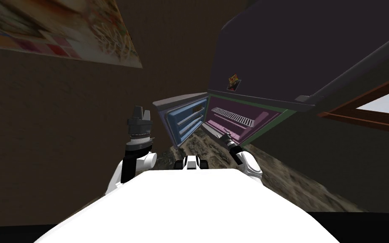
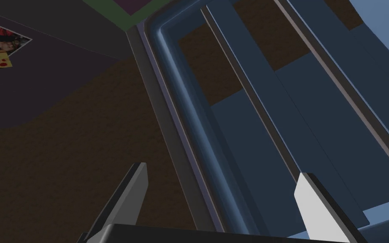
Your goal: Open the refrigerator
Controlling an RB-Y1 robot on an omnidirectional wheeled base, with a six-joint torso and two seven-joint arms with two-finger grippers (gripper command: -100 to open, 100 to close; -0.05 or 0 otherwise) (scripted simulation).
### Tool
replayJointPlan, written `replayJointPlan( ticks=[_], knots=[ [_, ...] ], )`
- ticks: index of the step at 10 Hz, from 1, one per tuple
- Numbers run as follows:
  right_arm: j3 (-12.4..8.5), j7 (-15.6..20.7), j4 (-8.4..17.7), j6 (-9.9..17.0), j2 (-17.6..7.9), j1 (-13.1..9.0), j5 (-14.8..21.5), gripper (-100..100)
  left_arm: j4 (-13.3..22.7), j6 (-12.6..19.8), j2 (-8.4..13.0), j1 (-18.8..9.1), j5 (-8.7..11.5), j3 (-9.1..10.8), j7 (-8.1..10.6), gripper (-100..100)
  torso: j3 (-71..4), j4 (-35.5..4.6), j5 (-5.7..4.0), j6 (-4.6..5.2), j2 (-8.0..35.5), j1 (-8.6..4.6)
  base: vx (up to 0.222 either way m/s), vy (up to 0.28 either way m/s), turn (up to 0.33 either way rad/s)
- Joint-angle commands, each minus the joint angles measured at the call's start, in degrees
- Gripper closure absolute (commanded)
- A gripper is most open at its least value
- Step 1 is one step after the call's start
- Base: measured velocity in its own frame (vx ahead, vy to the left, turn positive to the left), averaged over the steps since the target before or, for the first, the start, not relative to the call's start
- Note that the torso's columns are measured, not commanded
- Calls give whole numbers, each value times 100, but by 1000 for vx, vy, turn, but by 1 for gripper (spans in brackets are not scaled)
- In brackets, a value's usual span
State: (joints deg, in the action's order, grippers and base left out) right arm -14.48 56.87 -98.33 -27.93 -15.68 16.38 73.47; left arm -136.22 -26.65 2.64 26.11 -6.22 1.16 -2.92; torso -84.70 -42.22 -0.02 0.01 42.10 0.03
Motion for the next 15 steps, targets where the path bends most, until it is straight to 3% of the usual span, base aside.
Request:
replayJointPlan(
  ticks=[1,6,10,13,14,15],
  knots=[
    [-49,-74,110,-379,180,-2,15,-100,0,0,0,-1,0,-1,0,0,19,-9,9,-2,31,18,38,404,-280],
    [-128,-175,244,-947,698,24,44,-100,0,0,1,-1,0,0,0,0,8,-5,-8,-2,10,-37,37,345,-259],
    [-168,-215,294,-1226,1368,39,69,-100,0,0,1,-2,0,0,0,0,12,-7,-1,-1,17,-14,-6,223,-160],
    [-180,-225,305,-1304,1836,43,79,-100,1,1,2,-2,0,1,0,0,14,-7,-3,-1,19,-20,-14,97,-60],
    [-177,-219,305,-1296,1756,39,79,-100,0,1,3,-2,0,2,0,0,10,-6,-2,-2,14,-17,1,28,-5],
    [-17,-40,517,-1057,1773,-200,-70,-100,0,1,3,-2,0,2,0,0,10,-5,-3,-1,14,-23,-35,-26,2]
  ],
)
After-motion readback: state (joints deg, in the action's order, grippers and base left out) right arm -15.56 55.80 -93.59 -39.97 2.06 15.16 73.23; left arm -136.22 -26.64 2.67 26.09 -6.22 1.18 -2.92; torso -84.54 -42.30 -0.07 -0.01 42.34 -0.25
